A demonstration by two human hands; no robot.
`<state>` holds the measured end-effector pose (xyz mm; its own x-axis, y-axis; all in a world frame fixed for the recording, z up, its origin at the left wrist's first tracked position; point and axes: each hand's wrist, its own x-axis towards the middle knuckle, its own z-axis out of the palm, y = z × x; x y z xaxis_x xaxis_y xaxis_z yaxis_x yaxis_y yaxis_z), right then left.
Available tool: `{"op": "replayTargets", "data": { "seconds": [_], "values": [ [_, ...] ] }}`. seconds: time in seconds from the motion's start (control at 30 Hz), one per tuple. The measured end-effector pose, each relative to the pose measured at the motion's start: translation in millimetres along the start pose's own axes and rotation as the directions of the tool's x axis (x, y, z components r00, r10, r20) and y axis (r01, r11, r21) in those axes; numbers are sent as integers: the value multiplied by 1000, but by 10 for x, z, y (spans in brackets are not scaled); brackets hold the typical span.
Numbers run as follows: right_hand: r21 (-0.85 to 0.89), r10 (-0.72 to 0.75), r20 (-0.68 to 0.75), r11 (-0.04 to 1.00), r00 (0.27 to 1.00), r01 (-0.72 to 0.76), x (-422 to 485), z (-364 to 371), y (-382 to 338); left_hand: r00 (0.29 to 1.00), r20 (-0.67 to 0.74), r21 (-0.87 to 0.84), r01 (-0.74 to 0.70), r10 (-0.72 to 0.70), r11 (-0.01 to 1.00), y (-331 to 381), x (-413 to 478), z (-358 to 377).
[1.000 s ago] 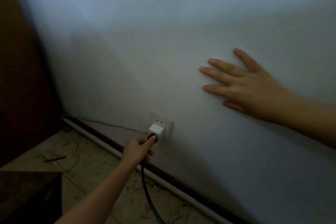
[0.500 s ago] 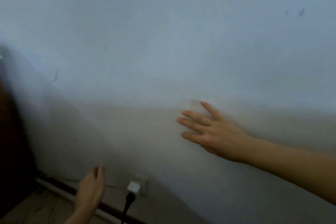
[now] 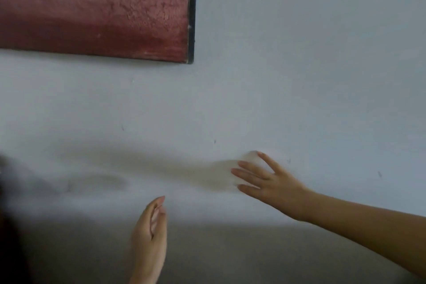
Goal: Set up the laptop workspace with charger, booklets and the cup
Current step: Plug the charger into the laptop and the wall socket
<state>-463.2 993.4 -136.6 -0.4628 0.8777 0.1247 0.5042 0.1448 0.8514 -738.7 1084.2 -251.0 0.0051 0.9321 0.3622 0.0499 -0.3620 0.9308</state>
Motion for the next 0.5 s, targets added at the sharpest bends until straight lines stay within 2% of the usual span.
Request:
{"op": "replayTargets", "data": {
  "seconds": [0.1, 0.27, 0.4, 0.5],
  "values": [
    [20, 18, 47, 1000, 999, -19, -183, -182, 350, 987, 107, 54, -124, 118, 991, 639, -54, 190],
    [237, 153, 158, 953, 975, -188, -403, -750, 837, 920, 311, 277, -328, 239, 903, 1718, -70, 419],
    [386, 317, 183, 847, 931, -364, -617, -1331, 1283, 872, 393, 326, -430, 293, 842, 2626, -40, 559],
    [500, 433, 212, 722, 876, -478, -894, -1728, 1622, 828, 427, 345, -520, 362, 782, 3282, -79, 646]
  ]
}}
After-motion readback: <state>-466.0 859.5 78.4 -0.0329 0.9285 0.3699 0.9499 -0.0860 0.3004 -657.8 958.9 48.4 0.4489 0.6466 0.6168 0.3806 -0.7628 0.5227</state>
